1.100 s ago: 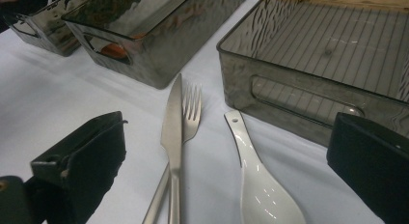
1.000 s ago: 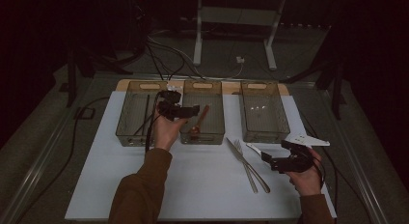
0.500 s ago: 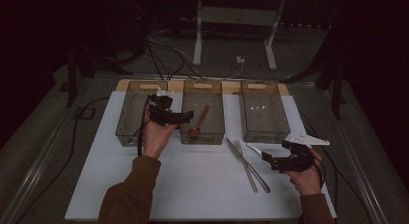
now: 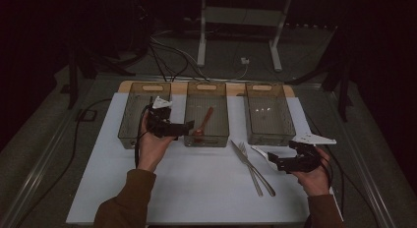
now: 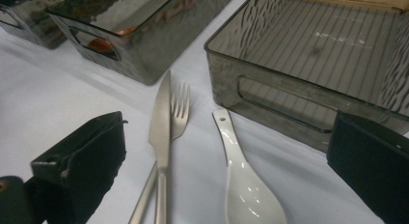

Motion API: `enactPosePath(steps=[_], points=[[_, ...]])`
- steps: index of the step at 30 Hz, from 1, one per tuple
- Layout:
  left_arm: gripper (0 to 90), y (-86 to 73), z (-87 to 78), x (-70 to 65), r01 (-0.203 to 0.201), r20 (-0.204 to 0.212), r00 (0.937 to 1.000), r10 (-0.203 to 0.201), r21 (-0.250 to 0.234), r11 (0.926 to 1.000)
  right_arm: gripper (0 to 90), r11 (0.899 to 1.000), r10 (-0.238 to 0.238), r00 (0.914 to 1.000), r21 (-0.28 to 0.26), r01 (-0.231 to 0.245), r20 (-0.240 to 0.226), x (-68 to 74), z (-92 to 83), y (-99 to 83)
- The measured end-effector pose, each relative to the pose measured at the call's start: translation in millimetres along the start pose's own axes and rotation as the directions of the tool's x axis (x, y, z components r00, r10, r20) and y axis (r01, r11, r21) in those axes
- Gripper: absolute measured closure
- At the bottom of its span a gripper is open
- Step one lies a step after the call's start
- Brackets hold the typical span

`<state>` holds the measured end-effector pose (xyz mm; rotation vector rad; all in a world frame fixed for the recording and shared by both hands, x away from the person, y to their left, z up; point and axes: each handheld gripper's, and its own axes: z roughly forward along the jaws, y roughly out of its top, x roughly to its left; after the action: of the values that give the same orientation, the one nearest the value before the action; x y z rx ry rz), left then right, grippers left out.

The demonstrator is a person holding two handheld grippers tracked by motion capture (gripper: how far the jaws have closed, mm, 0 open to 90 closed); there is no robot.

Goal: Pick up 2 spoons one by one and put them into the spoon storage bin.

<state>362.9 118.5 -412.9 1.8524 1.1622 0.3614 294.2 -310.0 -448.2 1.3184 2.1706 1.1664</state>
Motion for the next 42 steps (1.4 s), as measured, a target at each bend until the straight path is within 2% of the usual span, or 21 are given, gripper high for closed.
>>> enactPosePath(steps=[2,8,17,22,30,37,42], points=[[1.1,-1.9,-4.4,-0.4,-0.003,0.003,1.0,0.003,-0.009,1.0,0.0,1.0,-0.006,0.9999,0.01,0.006,0.013,-0.6,0.8,2.0],[1.1,-11.5,-17.2,-0.6,-0.027,0.006,0.9996,0.028,-0.034,0.999,0.1,0.998,-0.024,0.9996,0.056,0.023,0.014,-2.7,7.9,5.4],[1.1,-31.2,-33.0,7.4,-0.022,0.006,0.9997,0.022,-0.057,0.9981,0.2,0.991,-0.061,0.998,0.121,0.058,0.019,-3.6,20.2,10.5],[1.1,-41.8,-37.6,13.2,-0.026,-0.001,0.9997,0.026,-0.051,0.9983,0.7,0.985,-0.077,0.9969,0.154,0.074,0.014,-3.2,27.3,12.6],[1.1,-56.9,-42.4,16.2,-0.036,-0.018,0.9992,0.035,-0.044,0.9984,6.8,0.974,-0.117,0.9931,0.195,0.113,0.009,-0.5,35.6,12.0],[1.1,-68.5,-44.5,18.2,-0.032,-0.023,0.9992,0.031,-0.031,0.999,17.2,0.964,-0.139,0.9902,0.231,0.133,0.012,0.4,42.6,9.9],[1.1,-75.3,-46.3,19.4,-0.02,-0.022,0.9996,0.019,-0.031,0.9993,32.3,0.95,-0.165,0.9863,0.269,0.158,0.004,1.8,50.4,7.3]])
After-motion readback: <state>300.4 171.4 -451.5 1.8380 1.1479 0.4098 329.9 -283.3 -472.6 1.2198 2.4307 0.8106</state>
